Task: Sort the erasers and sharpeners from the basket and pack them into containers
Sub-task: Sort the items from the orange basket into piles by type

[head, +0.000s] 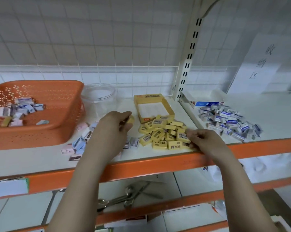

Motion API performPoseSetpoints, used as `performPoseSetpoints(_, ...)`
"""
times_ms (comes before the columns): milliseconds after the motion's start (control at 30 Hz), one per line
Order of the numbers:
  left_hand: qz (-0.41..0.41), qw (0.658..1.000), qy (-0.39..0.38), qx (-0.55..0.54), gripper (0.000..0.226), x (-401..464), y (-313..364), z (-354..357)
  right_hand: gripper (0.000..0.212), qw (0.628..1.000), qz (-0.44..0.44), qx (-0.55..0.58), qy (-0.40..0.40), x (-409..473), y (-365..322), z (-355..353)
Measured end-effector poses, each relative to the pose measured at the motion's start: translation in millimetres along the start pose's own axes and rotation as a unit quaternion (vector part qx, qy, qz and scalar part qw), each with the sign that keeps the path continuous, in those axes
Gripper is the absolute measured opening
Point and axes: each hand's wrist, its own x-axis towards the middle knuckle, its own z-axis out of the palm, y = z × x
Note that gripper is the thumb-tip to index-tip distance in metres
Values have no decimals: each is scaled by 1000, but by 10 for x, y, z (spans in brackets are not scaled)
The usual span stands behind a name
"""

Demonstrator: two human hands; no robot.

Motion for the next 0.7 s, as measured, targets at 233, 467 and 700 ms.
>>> performPoseSetpoints(233,23,999,-1,-38,36,-3,183,298,20,995,-44,11,91,-135,51,-67)
performPoseSetpoints(467,68,996,-52,-18,35,-8,330,848,14,986,-76,47,137,-240,119,-238)
performPoseSetpoints(700,78,997,3,-14,31,-36,255,1042,16,983,-97,61,142,-252,164,-194)
